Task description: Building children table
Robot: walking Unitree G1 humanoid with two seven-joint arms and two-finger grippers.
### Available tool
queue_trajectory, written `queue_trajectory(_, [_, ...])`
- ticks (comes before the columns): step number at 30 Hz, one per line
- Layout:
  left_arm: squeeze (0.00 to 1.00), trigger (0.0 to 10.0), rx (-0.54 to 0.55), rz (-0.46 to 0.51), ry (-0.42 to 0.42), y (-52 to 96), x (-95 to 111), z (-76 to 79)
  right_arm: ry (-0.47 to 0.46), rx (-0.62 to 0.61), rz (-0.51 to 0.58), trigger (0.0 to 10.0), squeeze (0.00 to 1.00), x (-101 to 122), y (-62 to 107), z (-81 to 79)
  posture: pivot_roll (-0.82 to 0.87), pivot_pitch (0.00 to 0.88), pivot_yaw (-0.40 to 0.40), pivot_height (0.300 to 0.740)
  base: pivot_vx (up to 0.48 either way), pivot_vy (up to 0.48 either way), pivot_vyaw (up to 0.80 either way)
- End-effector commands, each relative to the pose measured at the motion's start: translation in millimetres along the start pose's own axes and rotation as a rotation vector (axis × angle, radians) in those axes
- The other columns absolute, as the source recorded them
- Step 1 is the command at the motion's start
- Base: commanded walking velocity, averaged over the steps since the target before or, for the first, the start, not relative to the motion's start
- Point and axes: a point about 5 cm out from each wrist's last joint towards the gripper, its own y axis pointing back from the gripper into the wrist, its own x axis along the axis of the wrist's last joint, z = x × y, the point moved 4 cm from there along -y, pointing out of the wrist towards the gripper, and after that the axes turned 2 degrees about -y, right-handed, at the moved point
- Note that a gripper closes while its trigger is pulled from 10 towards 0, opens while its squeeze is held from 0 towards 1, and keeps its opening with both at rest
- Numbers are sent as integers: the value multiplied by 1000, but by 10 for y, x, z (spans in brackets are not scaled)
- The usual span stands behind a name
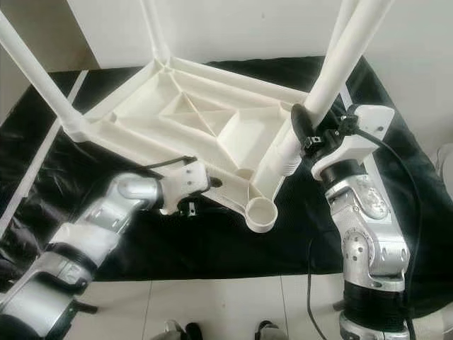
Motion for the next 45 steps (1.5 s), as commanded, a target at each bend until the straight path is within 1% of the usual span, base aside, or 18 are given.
queue_trajectory(1, [0, 10000, 39, -81, 50, -20, -213, 22, 2, 26, 13, 10000, 0, 40, -3, -56, -186, 145, 81, 740, 0, 0, 0])
queue_trajectory(7, [0, 10000, 116, -104, 79, -87, -163, -133, 1, 29, 10, 10000, 0, 35, -15, -63, -184, 149, 80, 740, 0, 0, 0])
queue_trajectory(12, [0, 10000, 60, -151, 86, -102, -219, -85, 1, 23, 12, 10000, 0, 41, -19, -46, -184, 155, 82, 740, 0, 0, 0])
queue_trajectory(16, [0, 10000, 89, -196, 115, -93, -298, -110, 3, 16, 13, 10000, 0, 46, -15, -31, -186, 160, 86, 740, 0, 0, 0])
queue_trajectory(17, [0, 10000, 129, -229, 149, -84, -360, -148, 4, 12, 15, 10000, 0, 49, -9, -22, -186, 162, 88, 740, 0, 0, 0])
queue_trajectory(18, [0, 10000, 129, -229, 149, -84, -360, -148, 4, 12, 15, 10000, 0, 49, -9, -22, -186, 162, 88, 740, 0, 0, 0])
queue_trajectory(20, [0, 10000, 226, -290, 225, -48, -487, -230, 5, 4, 17, 10000, 0, 55, -1, -10, -184, 165, 89, 740, 0, 0, 0])
queue_trajectory(21, [0, 10000, 226, -290, 225, -48, -487, -230, 5, 4, 17, 10000, 0, 55, -1, -10, -184, 165, 89, 740, 0, 0, 0])
queue_trajectory(23, [0, 10000, 315, -315, 288, 3, -552, -325, 3, 2, 18, 10000, 0, 56, -1, -8, -182, 168, 89, 740, 0, 0, 0])
queue_trajectory(24, [0, 10000, 355, -316, 314, 30, -563, -374, 3, 2, 18, 10000, 0, 55, -1, -9, -181, 168, 89, 740, 0, 0, 0])
queue_trajectory(25, [0, 10000, 355, -316, 314, 30, -563, -374, 3, 2, 18, 10000, 0, 55, -1, -9, -181, 168, 89, 740, 0, 0, 0])
queue_trajectory(26, [0, 10000, 434, -307, 365, 81, -565, -474, 1, 2, 18, 10000, 0, 53, -3, -8, -178, 168, 88, 740, 0, 0, 0])
queue_trajectory(27, [0, 10000, 476, -302, 385, 111, -562, -528, 0, 2, 18, 10000, 0, 50, -5, -7, -173, 169, 86, 740, 0, 0, 0])
queue_trajectory(30, [0, 10000, 512, -294, 406, 136, -559, -573, -1, 2, 18, 10000, 0, 47, -8, -7, -173, 168, 86, 740, 0, 0, 0])
queue_trajectory(34, [0, 10000, 679, -257, 460, 231, -530, -748, -6, 5, 21, 10000, 0, 41, -31, -19, -170, 167, 86, 740, 0, 0, 0])
queue_trajectory(41, [0, 10000, 775, -241, 480, 248, -481, -834, -8, -1, 24, 10000, 0, 35, -38, -20, -174, 169, 94, 740, 0, 0, 0])
queue_trajectory(44, [0, 10000, 730, -214, 488, 91, -382, -759, -6, -13, 20, 10000, 0, 4, -22, -20, -174, 172, 97, 740, 0, 0, 0])
queue_trajectory(45, [0, 10000, 730, -214, 488, 91, -382, -759, -6, -13, 20, 10000, 0, 4, -22, -20, -174, 172, 97, 740, 0, 0, 0])
